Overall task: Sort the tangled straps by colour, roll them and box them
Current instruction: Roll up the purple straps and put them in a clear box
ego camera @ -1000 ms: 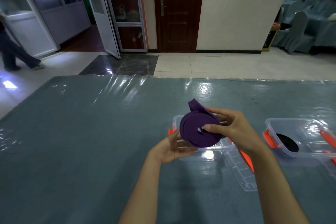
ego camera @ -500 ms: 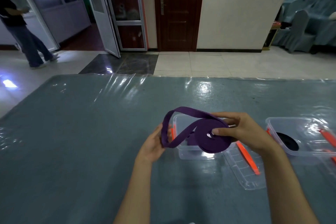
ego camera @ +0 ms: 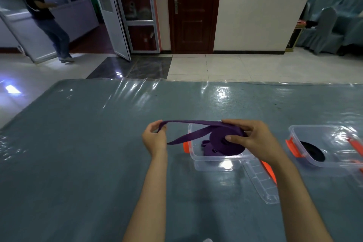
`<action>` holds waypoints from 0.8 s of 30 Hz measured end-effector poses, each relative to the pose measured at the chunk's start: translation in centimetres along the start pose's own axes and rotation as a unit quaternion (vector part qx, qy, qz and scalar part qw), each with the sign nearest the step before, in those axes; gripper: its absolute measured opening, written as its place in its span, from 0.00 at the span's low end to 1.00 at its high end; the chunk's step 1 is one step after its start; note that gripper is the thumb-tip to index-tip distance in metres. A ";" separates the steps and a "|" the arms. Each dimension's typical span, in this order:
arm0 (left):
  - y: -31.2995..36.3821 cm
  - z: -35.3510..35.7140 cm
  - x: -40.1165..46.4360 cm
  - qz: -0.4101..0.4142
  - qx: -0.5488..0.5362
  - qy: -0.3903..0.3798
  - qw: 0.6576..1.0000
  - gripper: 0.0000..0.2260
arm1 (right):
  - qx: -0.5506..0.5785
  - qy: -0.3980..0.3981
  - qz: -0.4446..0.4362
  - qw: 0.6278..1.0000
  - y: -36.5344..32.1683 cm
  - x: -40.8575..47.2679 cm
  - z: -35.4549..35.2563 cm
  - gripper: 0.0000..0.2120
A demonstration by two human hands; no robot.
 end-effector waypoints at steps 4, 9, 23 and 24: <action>0.4 0.1 -0.3 -0.018 -0.025 0.019 0.999 0.12 | -0.005 0.014 -0.018 1.000 -0.3 0.0 -0.2 0.26; 0.9 0.9 -0.6 -0.126 0.125 -0.191 0.965 0.12 | 0.019 0.036 -0.020 0.999 -0.2 -0.1 -0.6 0.26; 8.0 6.5 -7.8 -0.027 0.153 -0.601 0.784 0.14 | 0.056 -0.051 -0.042 0.996 -1.9 -0.3 1.2 0.26; 8.1 6.5 -7.7 -0.014 0.148 -0.595 0.790 0.13 | 0.058 -0.048 -0.038 0.996 -2.0 -0.4 1.1 0.25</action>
Point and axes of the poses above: each hand's wrist, its own x-axis towards the middle knuckle, its own z-axis out of the palm, y = z × x, the point moved 4 cm from there along x, towards the middle knuckle, and after that the axes turned 10 degrees about -x, right-handed, at the moved point
